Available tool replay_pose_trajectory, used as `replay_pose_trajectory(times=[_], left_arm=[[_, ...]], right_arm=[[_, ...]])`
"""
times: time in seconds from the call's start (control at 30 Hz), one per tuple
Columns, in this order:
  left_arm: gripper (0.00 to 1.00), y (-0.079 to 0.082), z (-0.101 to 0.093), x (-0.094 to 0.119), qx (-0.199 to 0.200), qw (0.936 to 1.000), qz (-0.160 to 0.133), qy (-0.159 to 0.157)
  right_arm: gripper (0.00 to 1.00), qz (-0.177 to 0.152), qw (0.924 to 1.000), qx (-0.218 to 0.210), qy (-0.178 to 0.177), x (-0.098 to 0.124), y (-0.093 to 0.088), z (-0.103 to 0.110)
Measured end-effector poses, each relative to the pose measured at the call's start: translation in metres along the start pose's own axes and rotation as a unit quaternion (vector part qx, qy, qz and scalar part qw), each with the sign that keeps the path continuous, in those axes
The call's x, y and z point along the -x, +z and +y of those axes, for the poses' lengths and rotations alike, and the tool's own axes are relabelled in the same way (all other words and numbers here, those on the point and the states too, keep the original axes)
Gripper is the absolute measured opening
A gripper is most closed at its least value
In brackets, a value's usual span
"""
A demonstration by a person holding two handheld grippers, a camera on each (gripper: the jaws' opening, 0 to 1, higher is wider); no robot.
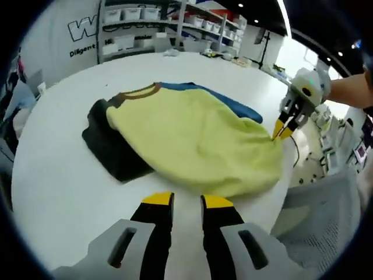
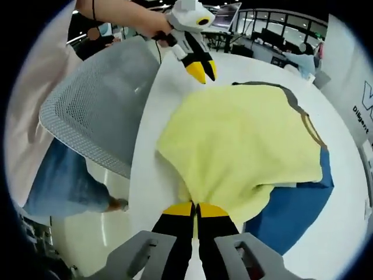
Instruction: Fold the garment on the visible template until the final outline fits inside the template.
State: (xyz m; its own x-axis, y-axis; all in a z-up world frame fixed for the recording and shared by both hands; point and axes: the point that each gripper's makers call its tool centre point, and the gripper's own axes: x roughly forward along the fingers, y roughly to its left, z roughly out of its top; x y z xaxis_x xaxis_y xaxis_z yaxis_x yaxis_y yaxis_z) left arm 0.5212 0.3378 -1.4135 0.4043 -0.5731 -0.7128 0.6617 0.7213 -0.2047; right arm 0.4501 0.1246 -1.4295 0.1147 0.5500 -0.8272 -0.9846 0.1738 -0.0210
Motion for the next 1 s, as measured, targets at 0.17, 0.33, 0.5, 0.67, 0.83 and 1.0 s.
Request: replay_pose_trajectory(times=[0.17,0.33,0.5,0.67,0.83,1.0], left_arm=[[0.18,-0.011,-0.006,-0.01,0.005,0.9998,0.015,-0.012],[0.15,-0.01,-0.023,-0.021,0.034,0.9984,0.013,-0.043],[0.0,0.008,-0.022,-0.027,0.062,0.9973,-0.015,-0.036],[0.0,0.051,-0.024,-0.026,0.093,0.9911,-0.079,-0.054],[0.0,0.057,-0.009,-0.034,0.077,0.9961,-0.039,-0.018],[0.15,0.029,0.002,-0.022,0.085,0.9963,-0.007,0.015]], right_arm=[[0.0,-0.004,0.9998,-0.017,0.002,-0.003,-0.004,0.001],[0.0,-0.014,0.999,-0.043,0.001,-0.002,-0.006,0.001],[0.0,-0.02,0.9982,-0.056,-0.004,-0.002,-0.006,0.001],[0.0,-0.022,0.9978,-0.062,-0.006,-0.003,-0.006,0.003],[0.0,-0.022,0.9971,-0.072,-0.01,-0.003,-0.007,0.003],[0.0,-0.023,0.9966,-0.078,-0.012,-0.004,-0.007,0.002]])
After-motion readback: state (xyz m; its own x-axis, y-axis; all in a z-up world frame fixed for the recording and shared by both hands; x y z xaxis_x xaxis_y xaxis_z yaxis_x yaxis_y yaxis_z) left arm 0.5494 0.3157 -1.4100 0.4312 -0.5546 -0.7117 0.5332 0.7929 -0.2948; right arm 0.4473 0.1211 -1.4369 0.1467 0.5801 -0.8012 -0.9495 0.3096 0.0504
